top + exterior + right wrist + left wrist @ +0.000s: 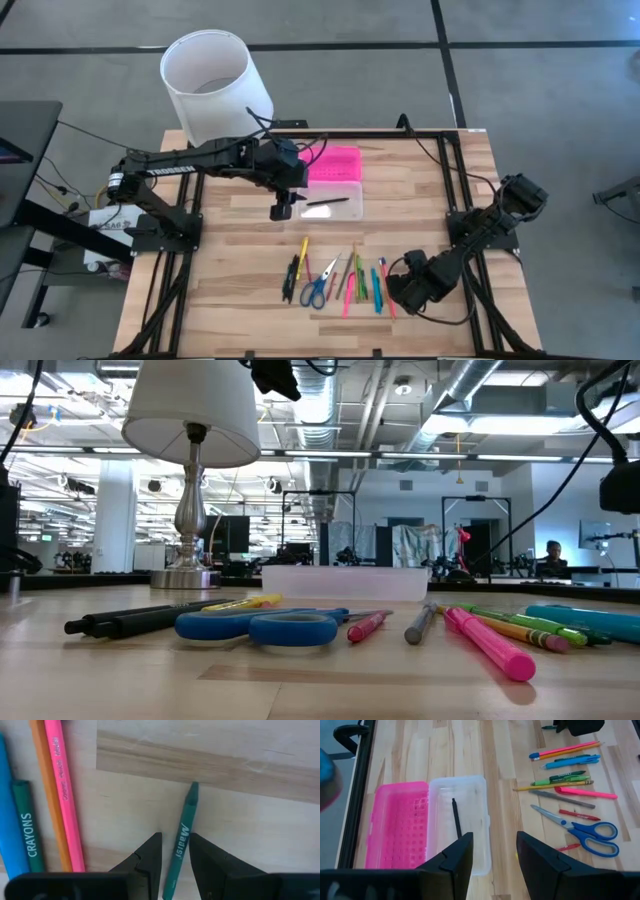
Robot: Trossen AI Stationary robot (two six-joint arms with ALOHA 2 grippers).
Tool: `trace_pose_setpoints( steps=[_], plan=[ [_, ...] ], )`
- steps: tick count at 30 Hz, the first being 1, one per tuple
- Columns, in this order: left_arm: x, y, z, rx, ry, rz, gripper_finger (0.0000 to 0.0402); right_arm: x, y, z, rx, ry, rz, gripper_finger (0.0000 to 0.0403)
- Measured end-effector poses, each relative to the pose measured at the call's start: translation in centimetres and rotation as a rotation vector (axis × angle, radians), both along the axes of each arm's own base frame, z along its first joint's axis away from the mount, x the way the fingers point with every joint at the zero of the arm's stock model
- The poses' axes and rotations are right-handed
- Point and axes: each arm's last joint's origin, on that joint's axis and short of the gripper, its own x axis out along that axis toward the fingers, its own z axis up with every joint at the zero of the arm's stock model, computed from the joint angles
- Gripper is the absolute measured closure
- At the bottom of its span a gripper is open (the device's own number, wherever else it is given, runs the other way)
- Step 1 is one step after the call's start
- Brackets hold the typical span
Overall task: Pick & place school supplies into a supply box
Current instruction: Put the right green crayon into the pink supply box
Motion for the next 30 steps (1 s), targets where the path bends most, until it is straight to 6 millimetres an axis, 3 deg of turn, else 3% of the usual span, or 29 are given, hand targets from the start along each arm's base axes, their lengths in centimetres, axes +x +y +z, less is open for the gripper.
trace_pose_setpoints(
  steps=[10, 22, 30],
  plan=[
    [-0.1, 0.0, -0.1, -0.008, 0.013, 0.007, 0.0255, -0.2, 0.0, 0.0, 0.031, 0.046, 0.012, 0.0317],
    [-0.4, -0.2, -0.3, -0.024, 0.052, 0.019, 0.0255, -0.3, 0.0, -0.1, 0.038, 0.075, 0.054, 0.0395],
    [-0.5, -1.0, -0.5, -0.022, 0.077, -0.004, 0.0255, -0.3, -0.1, -0.1, 0.031, 0.066, 0.072, 0.0388]
  ],
)
